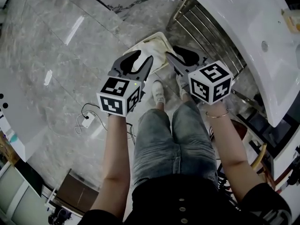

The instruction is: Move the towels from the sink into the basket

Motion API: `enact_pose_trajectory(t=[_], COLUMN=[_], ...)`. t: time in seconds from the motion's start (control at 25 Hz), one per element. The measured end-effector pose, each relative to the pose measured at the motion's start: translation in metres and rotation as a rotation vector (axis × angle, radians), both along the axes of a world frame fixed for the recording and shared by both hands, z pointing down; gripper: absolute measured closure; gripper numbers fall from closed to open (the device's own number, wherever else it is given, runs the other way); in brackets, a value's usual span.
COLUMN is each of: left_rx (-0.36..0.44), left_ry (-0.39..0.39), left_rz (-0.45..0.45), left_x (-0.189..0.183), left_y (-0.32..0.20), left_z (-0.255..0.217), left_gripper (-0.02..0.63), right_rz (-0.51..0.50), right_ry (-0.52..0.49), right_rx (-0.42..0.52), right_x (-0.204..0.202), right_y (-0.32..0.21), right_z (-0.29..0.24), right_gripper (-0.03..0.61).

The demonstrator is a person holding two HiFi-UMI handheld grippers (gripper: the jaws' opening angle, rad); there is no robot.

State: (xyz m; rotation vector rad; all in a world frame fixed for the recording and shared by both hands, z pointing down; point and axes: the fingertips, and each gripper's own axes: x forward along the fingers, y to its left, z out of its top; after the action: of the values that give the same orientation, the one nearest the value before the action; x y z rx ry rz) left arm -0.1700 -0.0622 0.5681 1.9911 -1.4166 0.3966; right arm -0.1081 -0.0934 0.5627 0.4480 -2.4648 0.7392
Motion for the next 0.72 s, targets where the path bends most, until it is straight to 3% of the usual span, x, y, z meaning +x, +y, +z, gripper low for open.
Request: enact_pose_trajectory(t=[0.16,0.36,0.6,0.72], left_rx=[0.083,0.158,0.159,0.204], left_ry=[-0.019,-0.049,-0.051,-0.049], left_rz=[-0.015,-0.111,-0.174,-0.171], left_x=[-0.003,-0.011,-0.004,0.007], left_y=[-0.002,0.004,0.007,0.005], left_z=[-0.041,-0.089,-0.129,-0.156], left_gripper=[0.525,0.565,0.583,0.588], right_rz=[-0.051,-0.131,-0.227,-0.305], right_ry=[-0.015,-0.02,-0.066,-0.09], right_rx=[0.056,0.141,0.231,0.251], right_x=[-0.004,-0.001,0.002,0.008], right_y=[-0.005,-0.001,0.007,0.018], right_z=[-0.029,-0.072,-0.133,-0.159], right_gripper=[0.453,0.469,0.565,0.577])
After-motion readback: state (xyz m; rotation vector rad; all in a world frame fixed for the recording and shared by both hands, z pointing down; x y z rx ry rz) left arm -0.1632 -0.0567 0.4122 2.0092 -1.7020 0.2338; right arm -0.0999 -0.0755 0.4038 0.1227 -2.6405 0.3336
